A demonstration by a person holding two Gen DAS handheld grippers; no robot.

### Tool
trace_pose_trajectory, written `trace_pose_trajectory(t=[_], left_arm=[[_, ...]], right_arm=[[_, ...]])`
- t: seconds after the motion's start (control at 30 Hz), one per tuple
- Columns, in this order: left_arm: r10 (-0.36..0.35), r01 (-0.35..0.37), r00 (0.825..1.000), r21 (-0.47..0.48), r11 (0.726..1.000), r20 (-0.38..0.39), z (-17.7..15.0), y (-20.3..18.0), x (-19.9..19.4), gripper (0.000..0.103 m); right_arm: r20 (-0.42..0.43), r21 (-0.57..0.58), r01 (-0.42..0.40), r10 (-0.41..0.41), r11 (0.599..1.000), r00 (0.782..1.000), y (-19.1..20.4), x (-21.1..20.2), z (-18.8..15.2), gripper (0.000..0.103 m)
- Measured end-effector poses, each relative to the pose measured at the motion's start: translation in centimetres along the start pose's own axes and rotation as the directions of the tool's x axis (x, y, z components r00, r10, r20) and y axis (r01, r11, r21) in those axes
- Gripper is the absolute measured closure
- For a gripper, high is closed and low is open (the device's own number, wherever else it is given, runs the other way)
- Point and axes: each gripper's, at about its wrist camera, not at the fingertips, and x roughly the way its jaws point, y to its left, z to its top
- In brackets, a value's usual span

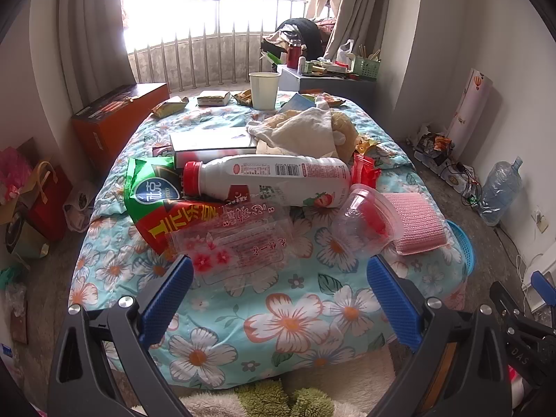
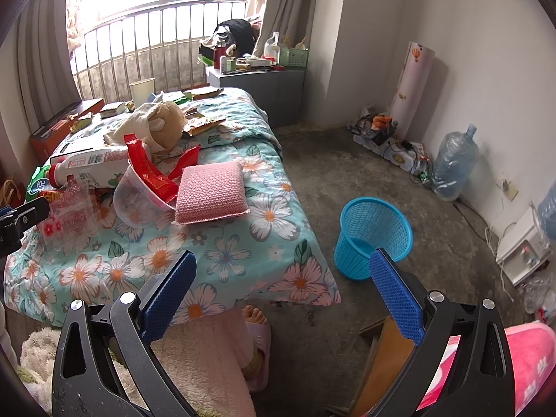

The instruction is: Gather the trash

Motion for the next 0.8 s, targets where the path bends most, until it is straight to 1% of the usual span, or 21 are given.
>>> trace_pose_trajectory(t=[0.5, 0.8], left_arm=[[-0.001, 0.001, 1.000, 0.000, 1.000, 0.000, 0.10, -0.03, 0.02, 0.006], [-0.002, 0.002, 1.000, 0.000, 1.000, -0.003, 0.08, 0.02, 0.05, 0.006]], right_arm=[[-0.001, 0.000, -0.001, 0.001, 1.000, 1.000, 0.04, 0.01, 0.03, 0.007], [-0.002, 0.001, -0.004, 0.004, 1.000, 1.000, 0.83, 0.01, -0.03, 0.007]])
